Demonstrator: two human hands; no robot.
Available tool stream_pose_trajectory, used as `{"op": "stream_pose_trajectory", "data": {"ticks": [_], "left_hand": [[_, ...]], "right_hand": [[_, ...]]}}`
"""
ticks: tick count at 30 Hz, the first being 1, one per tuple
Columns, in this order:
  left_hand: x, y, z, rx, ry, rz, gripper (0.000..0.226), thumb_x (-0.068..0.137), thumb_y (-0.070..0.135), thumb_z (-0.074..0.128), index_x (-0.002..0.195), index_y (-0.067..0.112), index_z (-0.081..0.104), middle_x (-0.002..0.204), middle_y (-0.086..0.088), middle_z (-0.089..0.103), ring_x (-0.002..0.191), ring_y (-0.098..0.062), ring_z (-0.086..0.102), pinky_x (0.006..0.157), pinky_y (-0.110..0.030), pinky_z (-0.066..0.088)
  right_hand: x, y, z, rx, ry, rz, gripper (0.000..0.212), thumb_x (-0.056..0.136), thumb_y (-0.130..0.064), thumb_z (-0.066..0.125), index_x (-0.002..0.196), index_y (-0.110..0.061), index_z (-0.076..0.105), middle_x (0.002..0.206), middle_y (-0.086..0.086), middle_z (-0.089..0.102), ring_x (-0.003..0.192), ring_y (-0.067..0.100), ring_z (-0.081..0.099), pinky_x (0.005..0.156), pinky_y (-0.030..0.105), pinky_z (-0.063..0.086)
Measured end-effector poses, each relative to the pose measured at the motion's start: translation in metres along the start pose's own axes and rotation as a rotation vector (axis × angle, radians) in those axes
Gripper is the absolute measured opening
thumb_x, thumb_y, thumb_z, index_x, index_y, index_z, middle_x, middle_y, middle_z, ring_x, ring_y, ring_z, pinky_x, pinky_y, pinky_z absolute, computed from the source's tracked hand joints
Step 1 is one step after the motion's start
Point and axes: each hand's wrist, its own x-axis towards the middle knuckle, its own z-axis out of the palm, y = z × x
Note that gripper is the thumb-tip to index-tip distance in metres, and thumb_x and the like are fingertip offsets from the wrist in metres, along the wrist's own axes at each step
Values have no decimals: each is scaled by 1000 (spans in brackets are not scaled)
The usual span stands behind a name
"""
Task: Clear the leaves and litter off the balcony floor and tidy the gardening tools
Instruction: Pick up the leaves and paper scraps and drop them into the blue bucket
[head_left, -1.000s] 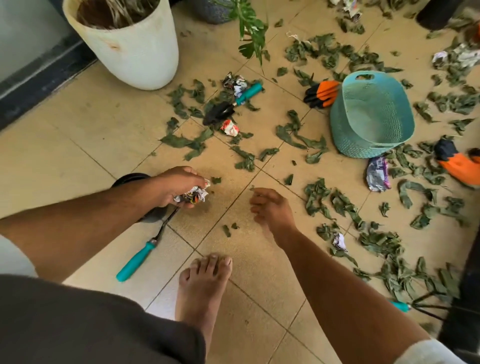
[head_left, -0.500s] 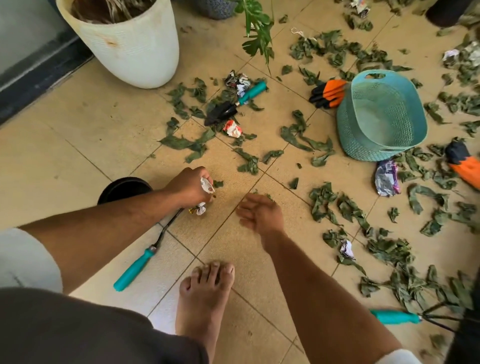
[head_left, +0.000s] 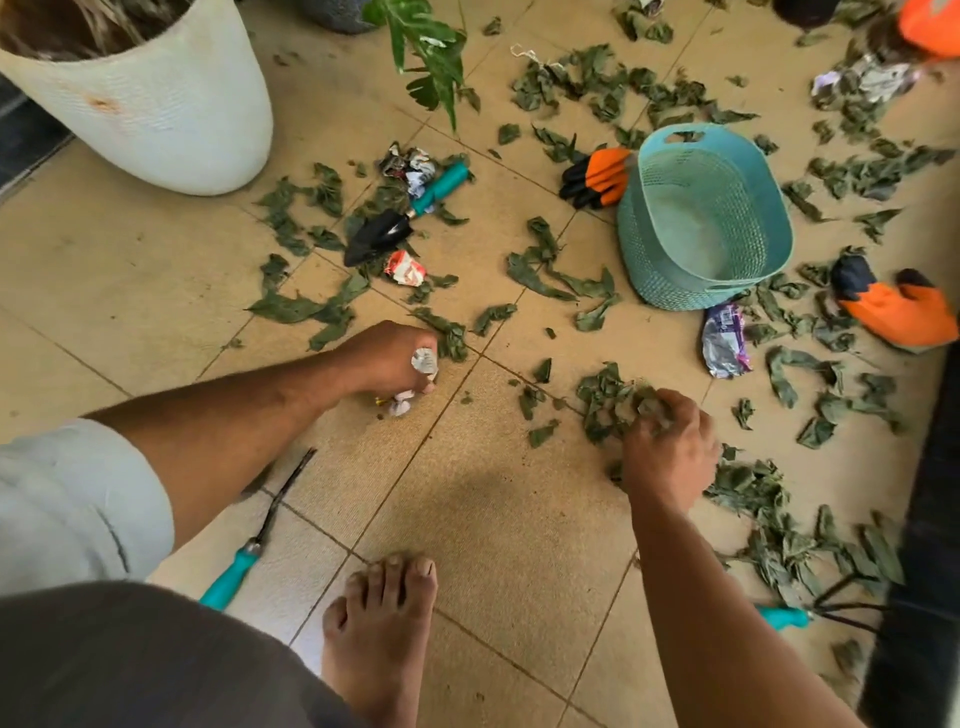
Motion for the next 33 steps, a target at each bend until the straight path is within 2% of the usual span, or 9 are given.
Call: {"op": "stream_pose_trajectory", "data": {"ticks": [8, 11, 13, 17, 21, 24, 28, 30, 33], "left_hand": [[31, 59, -38, -101, 1, 161, 67, 75, 42, 94, 128, 28, 55, 109, 5, 69, 91, -17, 68, 64, -26, 48], [41, 54, -46, -40, 67, 146, 90, 62, 53, 97, 135, 31, 49, 129, 2, 63, 109, -20, 63, 72, -26, 46], [45, 46, -38, 29, 44, 90, 104, 56, 56, 98, 142, 30, 45, 146, -6, 55, 125, -26, 57, 87, -31, 47], [46, 43, -16, 112, 36, 48, 90, 64, 57, 95, 138, 28, 53, 155, -17, 45, 138, -34, 48, 107, -43, 44], [40, 58, 0, 123, -7, 144, 56, 84, 39, 88, 133, 25, 62, 136, -10, 57, 105, -21, 62, 73, -27, 46], [28, 75, 20, 77, -70, 185, 40, 89, 25, 84, 125, 25, 66, 122, -5, 65, 84, -14, 64, 61, -24, 50], [13, 85, 36, -218, -185, 174, 21, 95, 18, 77, 105, 33, 67, 124, 4, 69, 64, -7, 56, 51, -20, 44], [3, 82, 39, -469, -207, 113, 22, 92, 15, 76, 102, 34, 69, 138, 8, 61, 83, -14, 64, 65, -27, 49], [-4, 78, 10, -932, -134, -3, 21, 92, 12, 75, 107, 26, 71, 129, -1, 75, 117, -24, 68, 93, -39, 46]], "right_hand": [[-8, -10, 25, -217, -335, -352, 66, 99, -35, 50, 160, -31, 26, 170, 3, 22, 159, 33, 15, 126, 62, 20], [-22, -15, 26, -57, -477, -633, 57, 103, -29, 43, 160, -27, 32, 166, 3, 35, 155, 25, 28, 125, 53, 30], [-23, -16, 18, 61, -402, -711, 48, 105, -18, 43, 153, -23, 45, 158, 2, 48, 146, 19, 43, 120, 42, 39], [-5, -2, -7, -17, 12, -297, 41, 103, -22, 49, 143, -31, 55, 143, 1, 58, 130, 21, 51, 107, 37, 44], [-2, 27, -30, -292, -64, 135, 47, 98, -53, 49, 140, -32, 49, 138, 11, 47, 125, 34, 46, 99, 50, 47], [-16, 43, -25, -293, -161, 141, 54, 96, -61, 54, 141, -32, 47, 144, 14, 40, 130, 37, 43, 108, 52, 41], [-31, 25, -12, 20, -239, -4, 49, 100, -56, 56, 142, -31, 53, 146, 8, 41, 131, 30, 45, 110, 47, 44], [-32, 2, -9, -57, -161, -129, 50, 101, -58, 52, 142, -31, 54, 140, 6, 45, 125, 25, 47, 102, 41, 47], [-32, -32, -2, -236, -69, -359, 54, 100, -65, 46, 145, -36, 47, 137, 4, 47, 120, 20, 43, 93, 36, 40]]}}
